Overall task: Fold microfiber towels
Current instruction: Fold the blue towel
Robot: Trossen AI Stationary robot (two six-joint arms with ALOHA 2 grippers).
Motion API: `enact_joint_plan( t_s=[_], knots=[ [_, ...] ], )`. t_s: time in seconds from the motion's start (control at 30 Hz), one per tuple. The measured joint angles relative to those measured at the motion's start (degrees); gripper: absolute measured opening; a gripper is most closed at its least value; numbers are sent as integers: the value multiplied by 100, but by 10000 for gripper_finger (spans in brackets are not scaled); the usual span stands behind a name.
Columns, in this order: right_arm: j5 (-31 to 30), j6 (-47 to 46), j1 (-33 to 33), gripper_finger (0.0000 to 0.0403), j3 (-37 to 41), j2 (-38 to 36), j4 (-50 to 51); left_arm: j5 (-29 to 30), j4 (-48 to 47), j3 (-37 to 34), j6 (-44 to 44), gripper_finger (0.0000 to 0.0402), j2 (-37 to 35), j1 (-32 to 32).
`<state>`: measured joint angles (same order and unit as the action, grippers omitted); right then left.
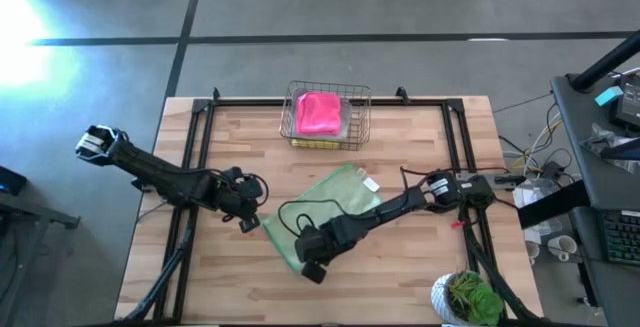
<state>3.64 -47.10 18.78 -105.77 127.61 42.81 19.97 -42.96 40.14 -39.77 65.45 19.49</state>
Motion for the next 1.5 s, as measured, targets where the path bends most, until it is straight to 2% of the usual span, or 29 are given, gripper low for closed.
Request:
enact_joint_plan(
  t_s=[0.17, 0.33, 0.6, 0.73, 0.87, 1.07, 1.3, 1.5],
  knots=[
    [368, -150, 118, 9, 181, -37, 239, -1, -4, 0, 14, 114, 0, 0],
    [739, 120, 341, 9, 185, -75, 762, 0, 0, 0, 44, 114, 0, 0],
    [872, 668, 651, 9, 212, -158, 2537, -135, 13, 0, 327, 114, 0, 0],
    [474, 825, 700, 9, 228, -162, 3201, -169, 48, 0, 434, 114, -2, 0],
    [25, 870, 687, 8, 345, -173, 3379, -175, 48, 0, 442, 114, -2, 0],
    [-108, 1068, 751, 8, 415, -303, 3339, -181, 46, 0, 453, 114, -2, 0],
    [-450, 919, 905, 8, 492, -971, 3217, -236, 46, 4, 759, 114, -2, 0],
    [-1081, 392, 1079, 8, 1111, -1914, 2664, -306, 29, 48, 748, 135, -2, -2]
  ],
)
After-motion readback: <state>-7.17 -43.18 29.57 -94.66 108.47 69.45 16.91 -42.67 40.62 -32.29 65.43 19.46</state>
